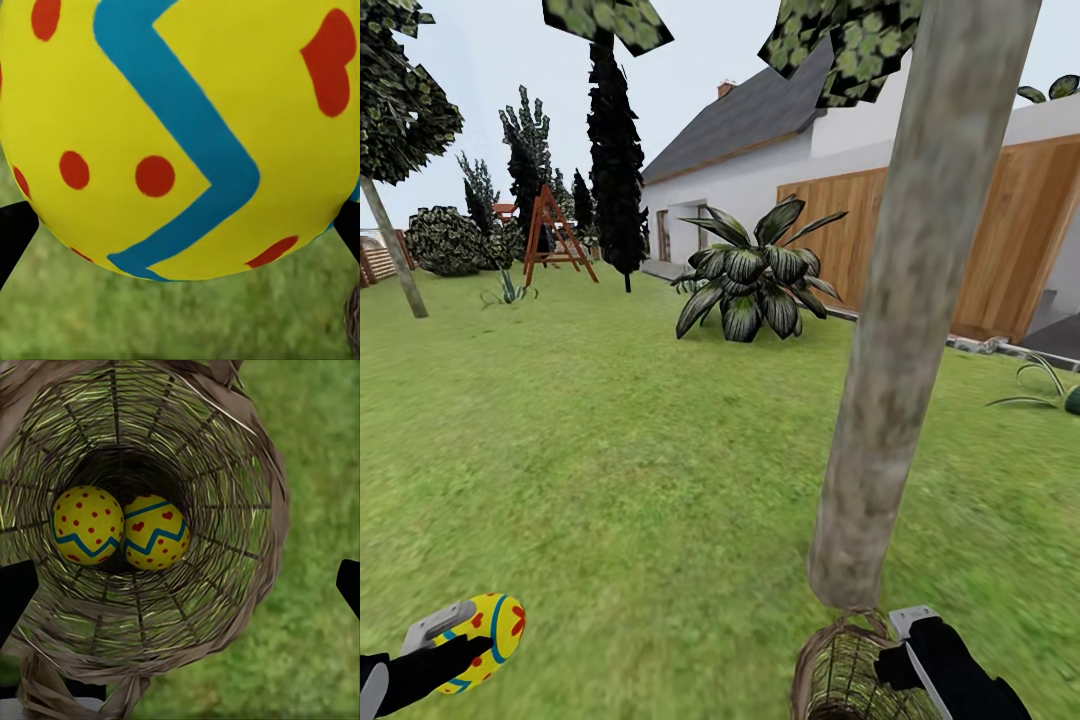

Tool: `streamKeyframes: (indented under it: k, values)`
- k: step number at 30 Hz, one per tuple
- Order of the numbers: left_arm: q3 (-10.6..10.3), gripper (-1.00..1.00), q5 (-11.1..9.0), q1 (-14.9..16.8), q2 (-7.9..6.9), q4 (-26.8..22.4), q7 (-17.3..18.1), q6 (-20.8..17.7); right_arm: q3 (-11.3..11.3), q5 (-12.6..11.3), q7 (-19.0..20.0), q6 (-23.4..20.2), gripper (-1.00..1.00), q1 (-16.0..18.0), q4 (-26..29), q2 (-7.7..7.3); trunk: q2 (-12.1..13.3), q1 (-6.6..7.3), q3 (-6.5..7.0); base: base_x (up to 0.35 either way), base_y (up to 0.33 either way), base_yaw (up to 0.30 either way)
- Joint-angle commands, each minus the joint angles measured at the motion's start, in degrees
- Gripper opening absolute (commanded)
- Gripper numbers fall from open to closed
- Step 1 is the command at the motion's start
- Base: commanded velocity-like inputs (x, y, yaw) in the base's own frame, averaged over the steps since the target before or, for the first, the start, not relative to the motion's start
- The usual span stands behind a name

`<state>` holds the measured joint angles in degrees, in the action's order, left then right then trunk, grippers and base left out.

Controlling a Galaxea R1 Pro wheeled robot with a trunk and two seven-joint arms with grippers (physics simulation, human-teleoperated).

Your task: Take the three Easter eggs out of the wicker basket on the lawn in the garden, then place them on the lawn next to a single tree (choose any tree) so that all three eggs are next to the same tree and none are left in the basket.

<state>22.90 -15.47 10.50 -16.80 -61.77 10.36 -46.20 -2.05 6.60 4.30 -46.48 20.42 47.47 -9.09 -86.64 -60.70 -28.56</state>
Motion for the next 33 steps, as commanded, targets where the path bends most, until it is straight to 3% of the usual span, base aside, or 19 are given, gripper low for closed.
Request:
streamKeyframes:
  k: [1, 12, 15, 20, 23, 26, 28, 29, 31, 33]
  values:
    - [0.13, -1.00, 0.18, 0.05, 0.02, -0.06, 0.36, -0.30, -0.15, 0.61, 0.45, -0.28, 1.00, 0.03, 0.07, -0.05, -0.45, -0.22, -0.25, 0.000, 0.000, 0.000]
    - [0.15, -1.00, 0.09, 0.04, -0.12, -0.30, 0.37, -0.26, -0.15, 0.61, 0.45, -0.28, 1.00, 0.05, 0.06, 0.03, -4.86, -2.64, -2.22, 0.000, 0.000, 0.000]
    - [-0.04, -1.00, 0.13, 0.05, 2.32, -2.89, -1.84, 2.42, -0.54, 0.62, 0.45, -0.28, 1.00, 0.06, 0.03, 0.20, -6.07, -3.30, -2.76, 0.000, 0.000, 0.000]
    - [0.04, -1.00, -0.38, 0.04, 2.96, -4.98, -6.46, 3.59, -0.47, 0.61, 0.50, -0.28, 1.00, 0.05, 0.00, 0.10, -8.07, -4.40, -3.66, 0.000, 0.000, 0.000]
    - [-0.42, -1.00, 0.02, 0.05, 2.81, -5.59, -5.74, 9.58, -0.50, 0.61, 0.52, -0.28, 1.00, 0.05, -0.01, 0.11, -9.27, -5.06, -4.20, 0.000, 0.000, 0.000]
    - [0.45, -1.00, 0.03, 0.05, 2.52, -10.59, -6.33, 11.55, -0.50, 0.64, 0.54, -0.28, 1.00, 0.06, -0.01, 0.08, -10.48, -5.72, -4.74, 0.000, 0.000, 0.000]
    - [0.75, -1.00, -0.10, 0.05, 2.58, -14.81, -9.46, 12.54, -0.57, 0.64, 0.54, -0.28, 1.00, 0.06, -0.01, 0.15, -11.28, -6.15, -5.10, 0.000, 0.000, 0.000]
    - [0.80, -1.00, -0.21, 0.05, 2.70, -17.34, -11.83, 15.59, -0.55, 0.61, 0.54, -0.28, 1.00, 0.06, -0.01, 0.16, -11.68, -6.37, -5.28, 0.000, 0.000, 0.000]
    - [0.82, -1.00, -0.40, 0.05, 2.91, -18.33, -13.17, 18.77, -0.33, 0.61, 0.60, -0.28, 1.00, 0.06, -0.01, 0.02, -12.48, -6.81, -5.63, 0.000, 0.000, 0.000]
    - [0.72, -1.00, -0.50, 0.05, 2.99, -17.36, -13.31, 19.58, -0.19, 0.62, 0.62, -0.28, 1.00, 0.05, -0.01, -0.06, -13.29, -7.25, -5.99, 0.000, 0.000, 0.000]
